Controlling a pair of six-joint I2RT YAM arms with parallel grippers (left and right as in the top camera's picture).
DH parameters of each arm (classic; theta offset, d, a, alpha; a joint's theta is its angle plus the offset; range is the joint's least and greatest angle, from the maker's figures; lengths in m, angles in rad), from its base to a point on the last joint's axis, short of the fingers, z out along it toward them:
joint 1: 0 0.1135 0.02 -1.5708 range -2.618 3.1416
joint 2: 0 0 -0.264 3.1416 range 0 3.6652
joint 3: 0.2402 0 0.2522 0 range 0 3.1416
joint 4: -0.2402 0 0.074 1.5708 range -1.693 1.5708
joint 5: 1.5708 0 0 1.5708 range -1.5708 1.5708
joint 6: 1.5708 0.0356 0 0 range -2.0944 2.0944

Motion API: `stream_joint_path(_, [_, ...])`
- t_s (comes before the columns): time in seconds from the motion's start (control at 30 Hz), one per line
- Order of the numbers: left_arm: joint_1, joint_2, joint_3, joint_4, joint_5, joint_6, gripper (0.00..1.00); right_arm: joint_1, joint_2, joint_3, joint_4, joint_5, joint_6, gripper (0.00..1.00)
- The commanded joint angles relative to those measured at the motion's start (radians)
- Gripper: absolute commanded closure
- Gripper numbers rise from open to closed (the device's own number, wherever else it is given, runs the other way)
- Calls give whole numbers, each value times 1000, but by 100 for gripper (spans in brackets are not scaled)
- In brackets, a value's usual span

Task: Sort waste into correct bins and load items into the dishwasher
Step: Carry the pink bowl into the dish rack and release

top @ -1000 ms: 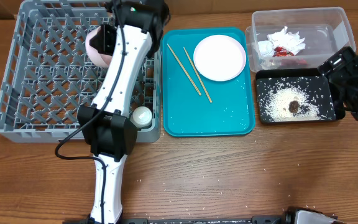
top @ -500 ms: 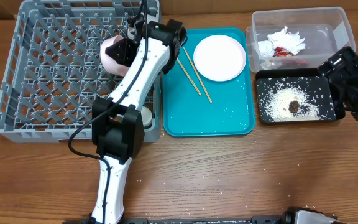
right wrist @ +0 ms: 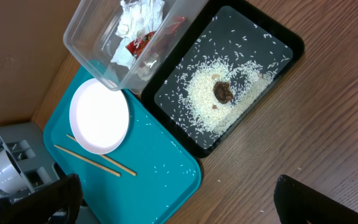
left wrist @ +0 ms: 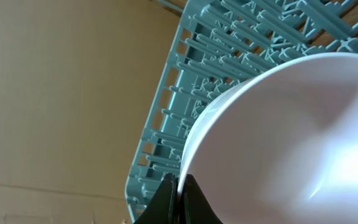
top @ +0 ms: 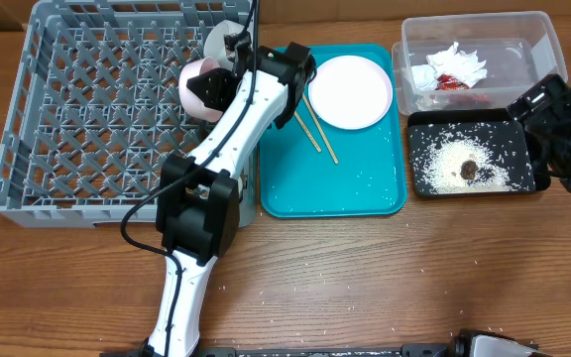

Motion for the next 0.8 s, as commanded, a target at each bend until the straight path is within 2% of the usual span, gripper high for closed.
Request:
stream_joint_path(0.0, [-7,-7,-22,-2,-5,-5,96,-4,-7,13,3,9,5,0])
stream_joint_path(0.2, [6,-7,-22,-8,-154,-6,96,-4,-7,13,3,8,5,0])
stream_joint_path(0.43, [-2,-7,-32,6,-58,-7,96,-4,-7,13,3,8,5,0])
stream_joint_path(0.77, [2,-7,-132,39,-93,-6,96,-4,-7,13,3,9,5,0])
